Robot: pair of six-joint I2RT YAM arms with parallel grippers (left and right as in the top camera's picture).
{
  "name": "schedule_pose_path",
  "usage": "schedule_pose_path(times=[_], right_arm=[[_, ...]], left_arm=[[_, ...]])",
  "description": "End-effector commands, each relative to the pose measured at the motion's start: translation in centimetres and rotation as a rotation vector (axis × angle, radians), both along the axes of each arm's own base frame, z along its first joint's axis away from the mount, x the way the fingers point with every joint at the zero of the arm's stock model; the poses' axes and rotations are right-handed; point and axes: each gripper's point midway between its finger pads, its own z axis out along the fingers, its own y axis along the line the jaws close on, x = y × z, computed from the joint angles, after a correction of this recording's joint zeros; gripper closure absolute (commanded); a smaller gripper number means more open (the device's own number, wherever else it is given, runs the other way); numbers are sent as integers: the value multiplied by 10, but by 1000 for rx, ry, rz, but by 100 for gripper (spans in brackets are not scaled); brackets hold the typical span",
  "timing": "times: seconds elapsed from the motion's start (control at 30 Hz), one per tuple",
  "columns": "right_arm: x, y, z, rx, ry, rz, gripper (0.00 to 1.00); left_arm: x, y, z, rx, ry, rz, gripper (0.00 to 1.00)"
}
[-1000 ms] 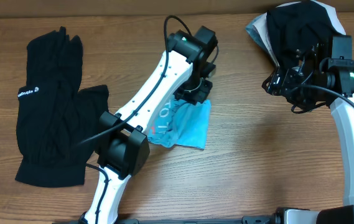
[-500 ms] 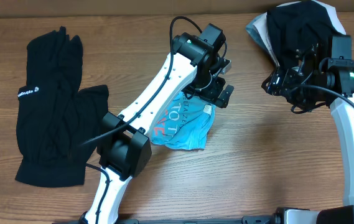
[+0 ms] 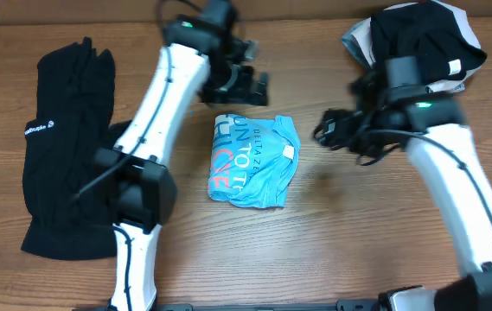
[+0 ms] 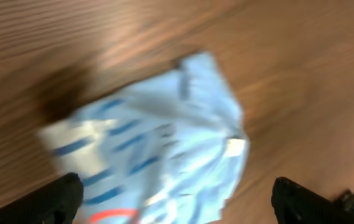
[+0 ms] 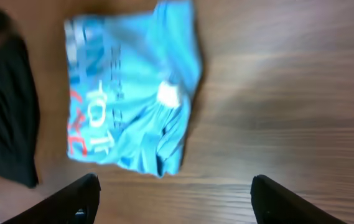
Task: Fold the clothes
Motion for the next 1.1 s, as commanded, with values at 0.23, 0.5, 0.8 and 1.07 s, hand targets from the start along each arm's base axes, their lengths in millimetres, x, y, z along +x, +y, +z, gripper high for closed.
schedule_pose_path(times=[0.23, 0.5, 0.8, 1.07], right_arm=[[-21, 59, -99, -155, 170, 155, 23], [-34, 68, -128, -256, 209, 218, 57], [-43, 58, -141, -288, 233, 219, 77], [-54, 67, -136, -200, 305, 202, 96]], left_arm=[[11, 33, -2, 85, -26, 36, 0], [12, 37, -3, 110, -33, 38, 0], [14, 42, -4, 137, -40, 44, 0], [15, 46, -6, 165, -45, 50, 0]])
